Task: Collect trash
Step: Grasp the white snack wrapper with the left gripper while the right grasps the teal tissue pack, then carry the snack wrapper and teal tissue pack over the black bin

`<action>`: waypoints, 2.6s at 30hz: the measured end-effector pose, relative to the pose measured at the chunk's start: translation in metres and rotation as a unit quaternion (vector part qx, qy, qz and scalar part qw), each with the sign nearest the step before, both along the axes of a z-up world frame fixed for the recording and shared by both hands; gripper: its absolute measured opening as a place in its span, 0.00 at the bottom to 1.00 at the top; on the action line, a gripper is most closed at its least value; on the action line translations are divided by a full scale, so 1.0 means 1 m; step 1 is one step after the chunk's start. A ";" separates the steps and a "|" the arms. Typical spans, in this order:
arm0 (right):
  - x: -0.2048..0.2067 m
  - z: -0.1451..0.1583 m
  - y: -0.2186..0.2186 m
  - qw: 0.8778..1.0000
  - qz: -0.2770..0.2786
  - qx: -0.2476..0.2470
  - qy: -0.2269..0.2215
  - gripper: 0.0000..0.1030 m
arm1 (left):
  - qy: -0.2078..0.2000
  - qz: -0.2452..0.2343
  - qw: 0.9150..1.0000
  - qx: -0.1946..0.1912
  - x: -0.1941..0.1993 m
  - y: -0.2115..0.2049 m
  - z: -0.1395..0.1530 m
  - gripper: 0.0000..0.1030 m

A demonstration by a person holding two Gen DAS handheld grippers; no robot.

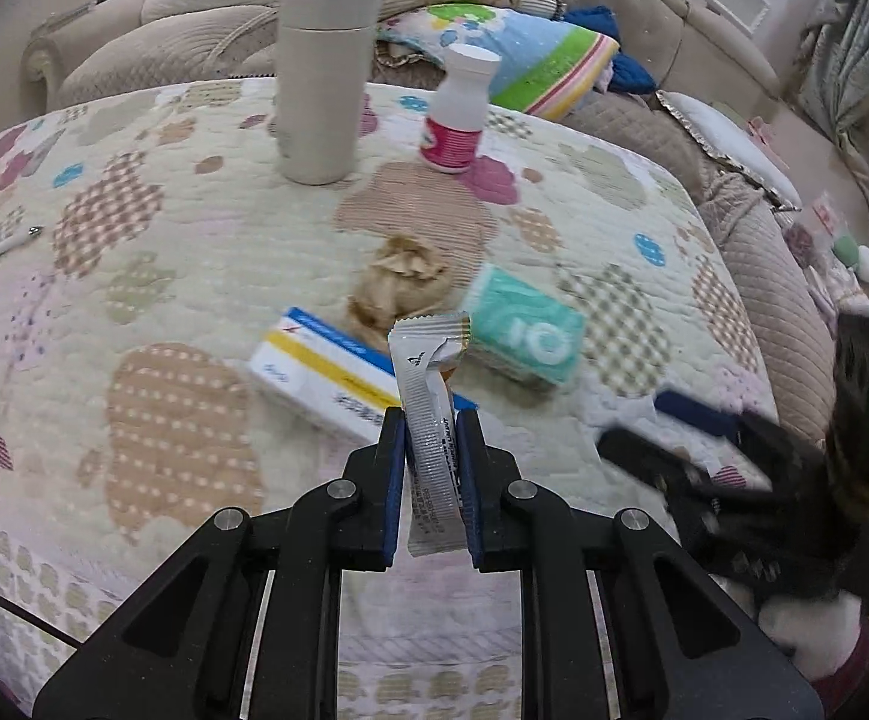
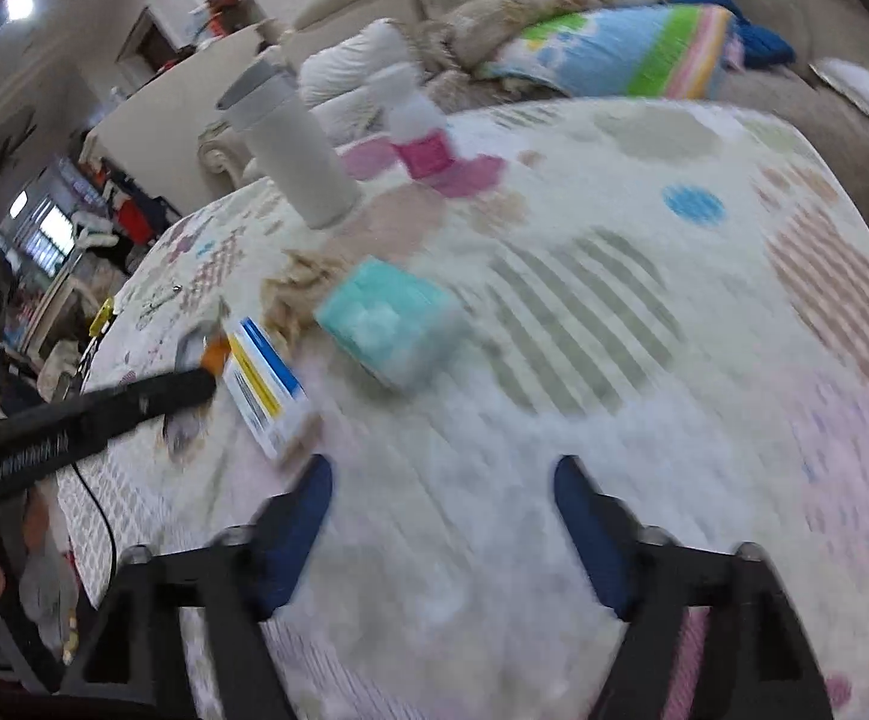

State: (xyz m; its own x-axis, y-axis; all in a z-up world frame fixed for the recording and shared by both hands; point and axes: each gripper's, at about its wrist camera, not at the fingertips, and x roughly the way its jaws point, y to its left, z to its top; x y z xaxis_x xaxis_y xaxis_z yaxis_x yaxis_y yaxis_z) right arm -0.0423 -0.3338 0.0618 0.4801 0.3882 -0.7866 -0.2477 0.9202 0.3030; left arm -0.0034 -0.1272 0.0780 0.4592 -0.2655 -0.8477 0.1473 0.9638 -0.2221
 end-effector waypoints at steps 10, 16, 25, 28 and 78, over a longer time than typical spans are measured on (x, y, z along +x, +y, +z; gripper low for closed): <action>0.068 -0.016 0.052 0.986 0.128 -0.109 -0.011 0.73 | 0.013 0.014 1.000 -0.017 0.013 0.016 -0.008 0.14; 0.076 -0.028 0.053 0.983 0.141 -0.117 -0.014 0.62 | 0.019 0.010 1.000 -0.020 0.016 0.009 -0.014 0.14; 0.023 -0.015 0.026 0.993 0.076 -0.086 -0.018 0.54 | 0.011 -0.005 1.000 -0.011 0.002 -0.012 -0.014 0.14; -0.001 -0.015 0.008 0.997 0.046 -0.064 -0.006 0.54 | 0.009 -0.013 1.000 -0.010 -0.005 -0.020 -0.013 0.14; -0.196 0.017 -0.240 0.966 -0.256 -0.040 -0.020 0.54 | -0.012 -0.249 0.968 -0.013 -0.106 -0.283 0.001 0.14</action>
